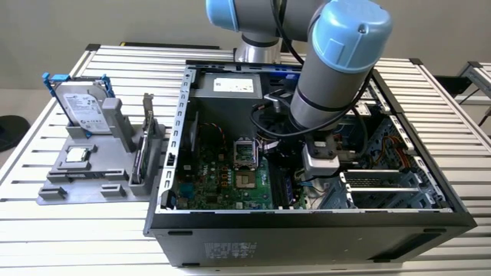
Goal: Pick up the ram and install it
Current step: 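Insert the ram into the slot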
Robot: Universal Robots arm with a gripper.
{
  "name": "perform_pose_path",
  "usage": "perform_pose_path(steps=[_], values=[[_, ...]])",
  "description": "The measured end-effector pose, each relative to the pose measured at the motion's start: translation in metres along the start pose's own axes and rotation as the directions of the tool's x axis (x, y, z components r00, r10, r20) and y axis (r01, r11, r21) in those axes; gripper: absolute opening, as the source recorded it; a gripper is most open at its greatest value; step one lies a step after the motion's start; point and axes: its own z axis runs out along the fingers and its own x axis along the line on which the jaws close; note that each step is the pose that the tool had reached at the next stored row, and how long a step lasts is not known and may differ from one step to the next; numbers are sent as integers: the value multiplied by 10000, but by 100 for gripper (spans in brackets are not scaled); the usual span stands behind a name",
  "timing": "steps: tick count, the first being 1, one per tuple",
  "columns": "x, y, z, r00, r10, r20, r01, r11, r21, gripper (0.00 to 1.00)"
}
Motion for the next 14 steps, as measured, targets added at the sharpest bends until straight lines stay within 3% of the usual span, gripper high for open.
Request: perform_pose_path(steps=[5, 14], values=[[1, -1, 11, 10000, 1, -1, -1, 10000, -8, 0], [1, -6, 39, 10000, 3, -4, -3, 9999, -141, 0]])
